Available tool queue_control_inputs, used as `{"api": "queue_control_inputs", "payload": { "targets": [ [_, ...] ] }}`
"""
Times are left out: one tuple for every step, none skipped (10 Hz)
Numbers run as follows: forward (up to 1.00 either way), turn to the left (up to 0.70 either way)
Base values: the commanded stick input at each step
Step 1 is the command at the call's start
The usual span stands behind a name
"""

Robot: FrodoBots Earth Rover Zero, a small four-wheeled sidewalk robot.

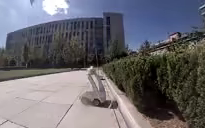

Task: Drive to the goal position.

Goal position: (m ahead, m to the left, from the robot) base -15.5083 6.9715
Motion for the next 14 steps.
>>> {"api": "queue_control_inputs", "payload": {
  "targets": [
    [0.01,0.0],
    [0.03,0.0],
    [0.03,0.0],
    [0.04,0.0],
    [0.03,0.0],
    [0.02,0.0],
    [0.0,0.0],
    [0.03,0.0],
    [0.04,0.0],
    [0.02,0.0],
    [0.0,0.0],
    [0.0,0.0],
    [0.0,0.0],
    [0.03,0.0]
  ]
}}
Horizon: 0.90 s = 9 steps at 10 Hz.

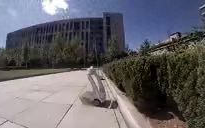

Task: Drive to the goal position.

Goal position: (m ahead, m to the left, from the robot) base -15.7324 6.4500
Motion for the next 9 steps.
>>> {"api": "queue_control_inputs", "payload": {
  "targets": [
    [0.02,0.0],
    [0.0,0.0],
    [0.03,0.0],
    [0.0,0.0],
    [0.03,0.0],
    [0.0,0.0],
    [0.0,0.0],
    [0.0,0.0],
    [0.02,0.0]
  ]
}}
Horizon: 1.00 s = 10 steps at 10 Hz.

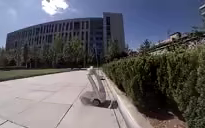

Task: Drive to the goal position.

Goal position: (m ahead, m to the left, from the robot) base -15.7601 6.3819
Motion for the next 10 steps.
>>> {"api": "queue_control_inputs", "payload": {
  "targets": [
    [0.04,0.0],
    [0.04,0.0],
    [0.04,0.0],
    [0.04,0.0],
    [0.04,0.0],
    [0.01,0.0],
    [0.01,0.0],
    [0.03,0.0],
    [0.03,0.0],
    [0.02,0.0]
  ]
}}
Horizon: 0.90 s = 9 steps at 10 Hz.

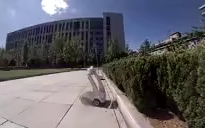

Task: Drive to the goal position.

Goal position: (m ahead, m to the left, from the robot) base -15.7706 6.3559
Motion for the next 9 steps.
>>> {"api": "queue_control_inputs", "payload": {
  "targets": [
    [0.03,0.0],
    [0.01,0.0],
    [0.02,0.0],
    [0.04,0.0],
    [0.04,0.0],
    [0.04,0.0],
    [0.04,0.0],
    [0.03,0.0],
    [0.0,0.0]
  ]
}}
